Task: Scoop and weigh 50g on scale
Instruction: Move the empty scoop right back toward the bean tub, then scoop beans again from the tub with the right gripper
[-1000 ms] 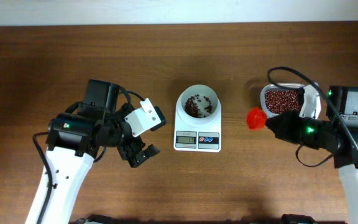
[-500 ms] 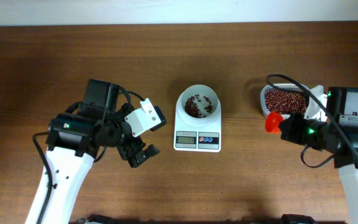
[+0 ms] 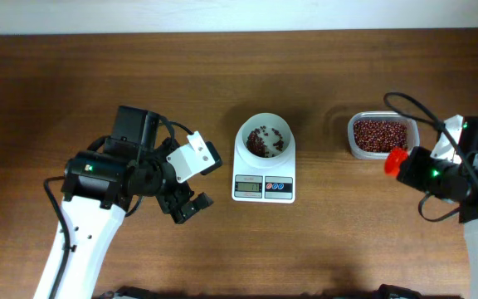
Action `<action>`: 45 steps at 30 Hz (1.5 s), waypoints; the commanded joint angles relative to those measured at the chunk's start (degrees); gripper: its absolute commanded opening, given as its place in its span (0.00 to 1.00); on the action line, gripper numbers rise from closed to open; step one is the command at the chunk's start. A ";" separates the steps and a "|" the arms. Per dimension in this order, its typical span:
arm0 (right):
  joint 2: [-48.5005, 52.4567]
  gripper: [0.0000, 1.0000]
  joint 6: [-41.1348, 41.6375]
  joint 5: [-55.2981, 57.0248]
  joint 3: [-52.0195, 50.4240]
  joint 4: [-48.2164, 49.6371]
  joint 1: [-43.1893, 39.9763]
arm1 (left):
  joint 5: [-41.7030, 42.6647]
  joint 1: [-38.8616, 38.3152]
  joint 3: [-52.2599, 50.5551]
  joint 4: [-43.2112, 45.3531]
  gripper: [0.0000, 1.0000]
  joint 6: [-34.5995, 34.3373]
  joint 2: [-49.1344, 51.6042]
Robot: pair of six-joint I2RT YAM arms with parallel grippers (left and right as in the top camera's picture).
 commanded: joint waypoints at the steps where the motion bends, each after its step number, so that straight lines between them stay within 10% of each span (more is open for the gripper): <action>1: 0.39 0.04 -0.13 1.38 0.33 1.90 -0.42 | 0.81 0.20 0.83 -0.04 0.99 0.96 -0.09; 20: 6.67 0.04 -1.49 1.36 0.20 0.87 -0.35 | 0.81 0.20 0.83 -0.04 0.99 0.96 -0.09; 41: 20.85 0.04 -25.51 3.02 -2.34 23.12 -0.35 | 0.81 0.20 0.83 -0.04 0.99 0.96 -0.09; 45: 20.85 0.04 -26.75 18.53 -1.79 22.77 7.34 | 0.81 0.20 0.83 -0.04 0.99 0.96 -0.09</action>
